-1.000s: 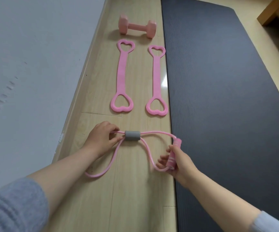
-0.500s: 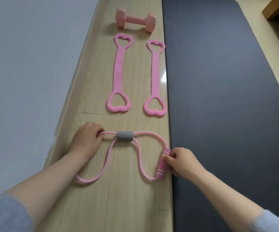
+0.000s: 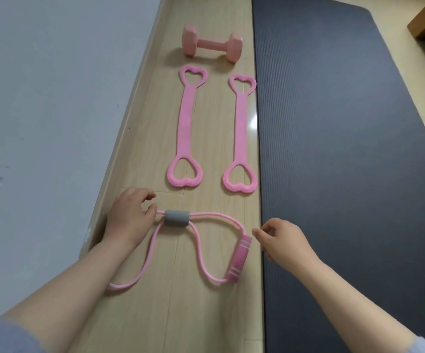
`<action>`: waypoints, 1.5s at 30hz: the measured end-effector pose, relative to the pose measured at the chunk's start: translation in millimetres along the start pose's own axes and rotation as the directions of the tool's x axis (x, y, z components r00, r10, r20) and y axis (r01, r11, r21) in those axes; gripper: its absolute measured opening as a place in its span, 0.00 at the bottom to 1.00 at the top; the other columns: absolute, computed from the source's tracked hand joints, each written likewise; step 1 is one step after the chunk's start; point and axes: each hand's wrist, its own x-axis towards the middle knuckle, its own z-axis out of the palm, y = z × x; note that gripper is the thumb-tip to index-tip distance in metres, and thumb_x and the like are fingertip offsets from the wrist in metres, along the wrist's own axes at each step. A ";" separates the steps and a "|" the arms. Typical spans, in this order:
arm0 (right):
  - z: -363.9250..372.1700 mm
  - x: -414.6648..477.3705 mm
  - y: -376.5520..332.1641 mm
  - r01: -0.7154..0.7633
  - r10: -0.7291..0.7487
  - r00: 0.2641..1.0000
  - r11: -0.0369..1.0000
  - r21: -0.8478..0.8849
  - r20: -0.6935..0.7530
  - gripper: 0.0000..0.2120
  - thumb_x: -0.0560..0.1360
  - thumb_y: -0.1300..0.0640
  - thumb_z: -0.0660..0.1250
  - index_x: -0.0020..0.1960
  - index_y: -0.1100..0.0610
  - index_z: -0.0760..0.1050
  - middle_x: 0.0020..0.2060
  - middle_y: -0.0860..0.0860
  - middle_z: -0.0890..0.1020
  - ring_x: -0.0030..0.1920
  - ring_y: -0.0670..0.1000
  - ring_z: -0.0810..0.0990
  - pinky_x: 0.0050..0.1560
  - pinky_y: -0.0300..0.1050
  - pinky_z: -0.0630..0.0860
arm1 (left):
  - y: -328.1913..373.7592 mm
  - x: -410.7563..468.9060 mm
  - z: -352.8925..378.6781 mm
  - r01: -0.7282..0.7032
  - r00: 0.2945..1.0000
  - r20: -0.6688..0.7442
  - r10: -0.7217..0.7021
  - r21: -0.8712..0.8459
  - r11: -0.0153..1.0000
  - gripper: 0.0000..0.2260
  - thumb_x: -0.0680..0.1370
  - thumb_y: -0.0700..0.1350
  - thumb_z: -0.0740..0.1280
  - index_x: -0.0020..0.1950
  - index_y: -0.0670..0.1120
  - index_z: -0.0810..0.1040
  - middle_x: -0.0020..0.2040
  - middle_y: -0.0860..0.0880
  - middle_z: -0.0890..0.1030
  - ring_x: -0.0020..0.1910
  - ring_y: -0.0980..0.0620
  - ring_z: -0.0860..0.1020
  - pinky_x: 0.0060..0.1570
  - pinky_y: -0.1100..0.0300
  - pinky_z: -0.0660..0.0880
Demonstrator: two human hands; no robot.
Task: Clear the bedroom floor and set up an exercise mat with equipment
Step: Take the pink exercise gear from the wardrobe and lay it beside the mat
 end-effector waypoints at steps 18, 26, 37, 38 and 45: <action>-138.7 -128.7 -87.1 -0.322 0.304 0.945 0.786 0.528 0.124 0.07 0.75 0.60 0.63 0.44 0.52 0.79 0.39 0.52 0.84 0.41 0.52 0.82 0.54 0.57 0.80 | 180.4 -64.7 -134.0 0.140 0.971 0.217 -0.100 -0.180 0.974 0.07 0.73 0.37 0.69 0.46 0.49 0.80 0.42 0.55 0.79 0.40 0.64 0.75 0.43 0.71 0.70; -304.7 -266.6 -151.3 -0.303 0.351 0.934 0.695 0.652 0.059 0.07 0.76 0.60 0.62 0.46 0.51 0.78 0.41 0.52 0.84 0.43 0.52 0.82 0.54 0.55 0.80 | 328.7 -107.2 -292.2 0.132 0.961 0.265 -0.081 -0.184 0.974 0.07 0.74 0.41 0.68 0.48 0.52 0.80 0.45 0.56 0.81 0.43 0.64 0.77 0.45 0.66 0.72; -551.2 -478.7 -215.1 -0.107 0.316 0.938 0.654 0.749 -0.142 0.05 0.77 0.58 0.64 0.47 0.50 0.77 0.42 0.51 0.84 0.47 0.52 0.83 0.53 0.50 0.81 | 564.7 -173.2 -512.3 -0.048 0.954 0.270 0.134 -0.304 0.952 0.07 0.75 0.46 0.69 0.52 0.51 0.79 0.47 0.56 0.81 0.46 0.58 0.79 0.44 0.68 0.73; -569.2 -494.2 -216.6 -0.069 0.307 0.934 0.658 0.750 -0.184 0.04 0.77 0.57 0.64 0.47 0.50 0.77 0.41 0.50 0.84 0.46 0.51 0.83 0.52 0.50 0.82 | 583.7 -178.3 -526.9 -0.083 0.951 0.258 0.171 -0.319 0.944 0.07 0.75 0.46 0.69 0.52 0.51 0.79 0.46 0.57 0.81 0.46 0.58 0.79 0.43 0.68 0.73; -652.8 -591.5 -199.0 0.144 0.416 0.793 0.582 0.800 -0.445 0.03 0.79 0.56 0.64 0.49 0.51 0.78 0.43 0.50 0.83 0.46 0.50 0.82 0.49 0.47 0.81 | 700.8 -207.2 -570.9 -0.363 0.832 0.261 0.489 -0.410 0.837 0.07 0.73 0.46 0.72 0.51 0.48 0.81 0.44 0.54 0.82 0.43 0.58 0.80 0.47 0.61 0.78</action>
